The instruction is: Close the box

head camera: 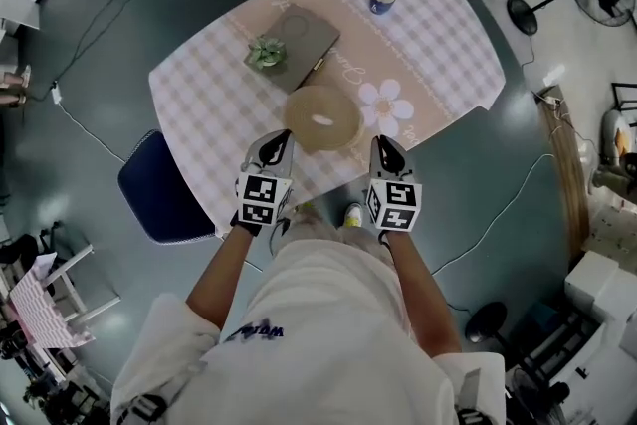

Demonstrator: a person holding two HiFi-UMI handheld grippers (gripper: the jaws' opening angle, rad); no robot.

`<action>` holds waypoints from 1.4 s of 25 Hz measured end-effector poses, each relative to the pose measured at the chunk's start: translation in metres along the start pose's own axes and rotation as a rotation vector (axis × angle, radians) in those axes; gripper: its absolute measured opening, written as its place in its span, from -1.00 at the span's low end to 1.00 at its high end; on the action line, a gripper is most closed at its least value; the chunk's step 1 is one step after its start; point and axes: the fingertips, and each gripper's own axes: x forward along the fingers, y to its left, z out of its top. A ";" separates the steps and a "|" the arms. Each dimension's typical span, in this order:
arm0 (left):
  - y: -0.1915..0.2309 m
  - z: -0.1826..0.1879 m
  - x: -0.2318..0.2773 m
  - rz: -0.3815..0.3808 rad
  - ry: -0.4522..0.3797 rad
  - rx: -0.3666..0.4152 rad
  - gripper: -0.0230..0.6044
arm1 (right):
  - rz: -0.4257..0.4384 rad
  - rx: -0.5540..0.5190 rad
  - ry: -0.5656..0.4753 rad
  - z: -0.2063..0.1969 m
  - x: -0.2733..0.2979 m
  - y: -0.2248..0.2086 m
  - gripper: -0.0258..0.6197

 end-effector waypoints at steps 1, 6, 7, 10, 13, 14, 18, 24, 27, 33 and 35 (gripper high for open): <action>-0.005 0.005 -0.006 0.005 -0.013 0.003 -0.92 | 0.011 -0.003 -0.014 0.005 -0.009 0.000 -0.83; -0.023 0.034 -0.034 0.045 -0.078 0.036 -0.92 | 0.075 0.020 -0.079 0.027 -0.050 0.000 -0.91; -0.027 0.039 -0.040 0.056 -0.092 0.045 -0.92 | 0.071 0.020 -0.108 0.032 -0.060 -0.003 -0.91; -0.040 0.053 -0.060 0.095 -0.126 0.054 -0.92 | 0.056 0.026 -0.187 0.046 -0.090 -0.014 -0.91; -0.050 0.059 -0.085 0.138 -0.163 0.059 -0.92 | 0.081 0.040 -0.237 0.053 -0.113 -0.019 -0.91; -0.052 0.060 -0.093 0.152 -0.172 0.066 -0.92 | 0.095 0.045 -0.249 0.055 -0.119 -0.019 -0.91; -0.058 0.059 -0.121 0.208 -0.202 0.066 -0.92 | 0.167 0.049 -0.271 0.059 -0.146 -0.013 -0.91; -0.084 0.062 -0.153 0.239 -0.274 0.036 -0.92 | 0.220 0.015 -0.317 0.063 -0.183 -0.011 -0.91; -0.101 0.071 -0.164 0.237 -0.309 0.033 -0.92 | 0.241 0.001 -0.322 0.064 -0.199 -0.009 -0.91; -0.120 0.080 -0.178 0.232 -0.349 0.040 -0.92 | 0.284 -0.019 -0.340 0.074 -0.218 0.001 -0.91; -0.121 0.084 -0.180 0.231 -0.355 0.042 -0.92 | 0.310 -0.007 -0.347 0.079 -0.223 0.008 -0.91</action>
